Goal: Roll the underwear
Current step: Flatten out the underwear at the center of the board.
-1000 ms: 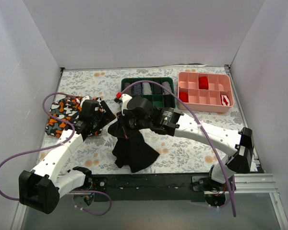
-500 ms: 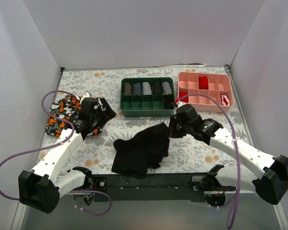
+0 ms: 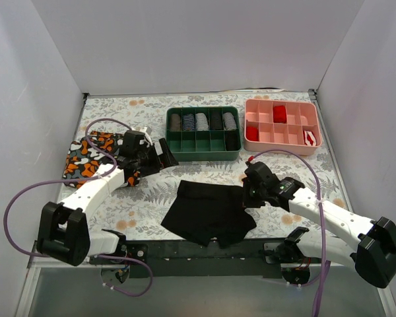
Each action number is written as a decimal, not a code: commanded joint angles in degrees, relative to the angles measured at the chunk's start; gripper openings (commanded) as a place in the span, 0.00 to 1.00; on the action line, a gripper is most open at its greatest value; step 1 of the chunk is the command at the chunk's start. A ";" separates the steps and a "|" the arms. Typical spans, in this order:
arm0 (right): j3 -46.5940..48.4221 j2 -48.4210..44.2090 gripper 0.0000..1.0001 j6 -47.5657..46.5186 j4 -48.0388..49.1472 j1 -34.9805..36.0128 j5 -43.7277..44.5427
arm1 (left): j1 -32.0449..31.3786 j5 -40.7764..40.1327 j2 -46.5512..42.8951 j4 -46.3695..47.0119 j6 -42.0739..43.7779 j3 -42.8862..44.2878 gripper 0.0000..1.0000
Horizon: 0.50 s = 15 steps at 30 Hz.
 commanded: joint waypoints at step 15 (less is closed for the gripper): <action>7.69 -3.78 0.46 -3.53 -3.85 -8.61 3.26 | -0.90 18.43 2.96 10.85 7.03 -8.50 0.98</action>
